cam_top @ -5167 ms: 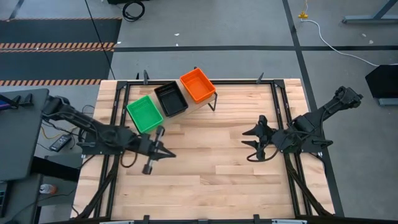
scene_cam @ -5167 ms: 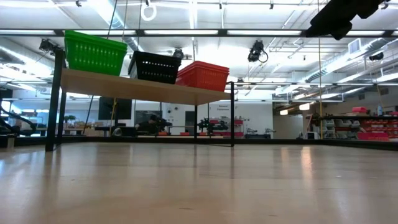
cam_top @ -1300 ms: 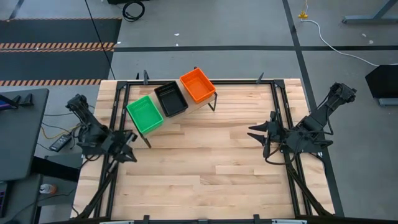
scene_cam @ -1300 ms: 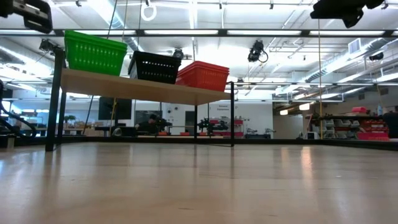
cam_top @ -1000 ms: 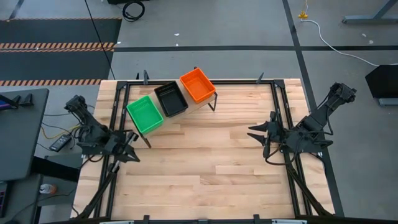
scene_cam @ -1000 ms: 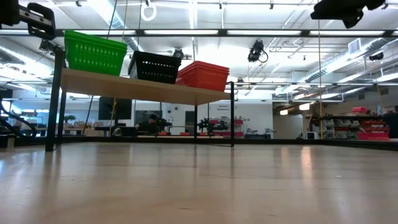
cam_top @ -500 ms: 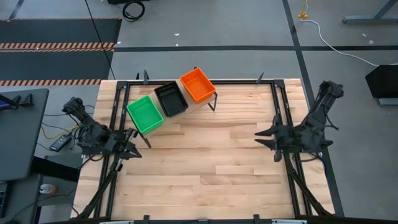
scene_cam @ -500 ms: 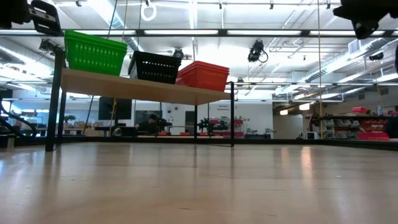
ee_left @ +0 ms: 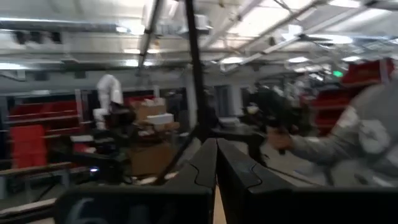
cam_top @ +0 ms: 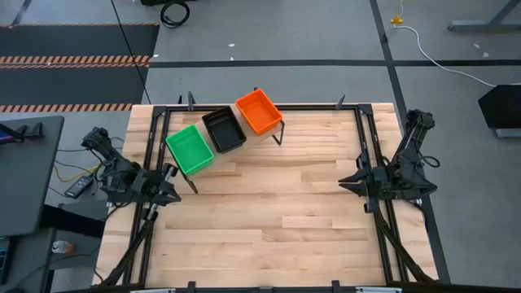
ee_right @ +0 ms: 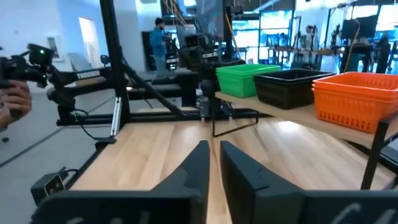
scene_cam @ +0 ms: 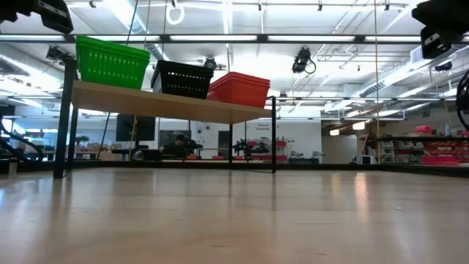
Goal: Stack baskets on shelf by color
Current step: Return to Home Position
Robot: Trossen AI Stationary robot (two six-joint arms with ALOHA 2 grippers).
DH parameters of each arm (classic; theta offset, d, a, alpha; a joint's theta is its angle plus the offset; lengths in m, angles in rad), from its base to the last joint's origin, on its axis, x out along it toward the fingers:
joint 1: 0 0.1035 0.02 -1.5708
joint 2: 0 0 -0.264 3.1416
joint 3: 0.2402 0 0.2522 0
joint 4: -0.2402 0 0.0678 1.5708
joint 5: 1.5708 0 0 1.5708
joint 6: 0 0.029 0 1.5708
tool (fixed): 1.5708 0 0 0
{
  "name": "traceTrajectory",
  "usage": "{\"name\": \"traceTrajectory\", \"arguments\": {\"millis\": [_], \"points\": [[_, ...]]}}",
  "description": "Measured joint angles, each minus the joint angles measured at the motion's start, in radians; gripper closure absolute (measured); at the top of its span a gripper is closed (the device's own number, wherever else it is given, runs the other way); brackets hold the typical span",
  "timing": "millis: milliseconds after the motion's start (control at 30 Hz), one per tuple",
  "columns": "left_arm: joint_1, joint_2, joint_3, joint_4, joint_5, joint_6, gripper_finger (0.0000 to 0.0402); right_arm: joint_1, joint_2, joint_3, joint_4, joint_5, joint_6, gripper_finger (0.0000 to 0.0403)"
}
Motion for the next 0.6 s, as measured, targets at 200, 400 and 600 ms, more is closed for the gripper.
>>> {"name": "traceTrajectory", "arguments": {"millis": [200, 400, 600], "points": [[0.001, 0.000, 0.000, 0.019, -0.127, -0.014, 0.0388, 0.000, -0.086, -0.075, 0.033, -0.096, -0.067, 0.0396], [0.002, 0.000, 0.000, 0.009, -0.127, 0.011, 0.0377, 0.000, -0.174, -0.133, 0.026, -0.134, -0.089, 0.0395], [0.002, 0.000, 0.000, 0.009, -0.127, 0.013, 0.0383, -0.012, -0.189, -0.160, -0.020, -0.150, -0.067, 0.0396]]}}
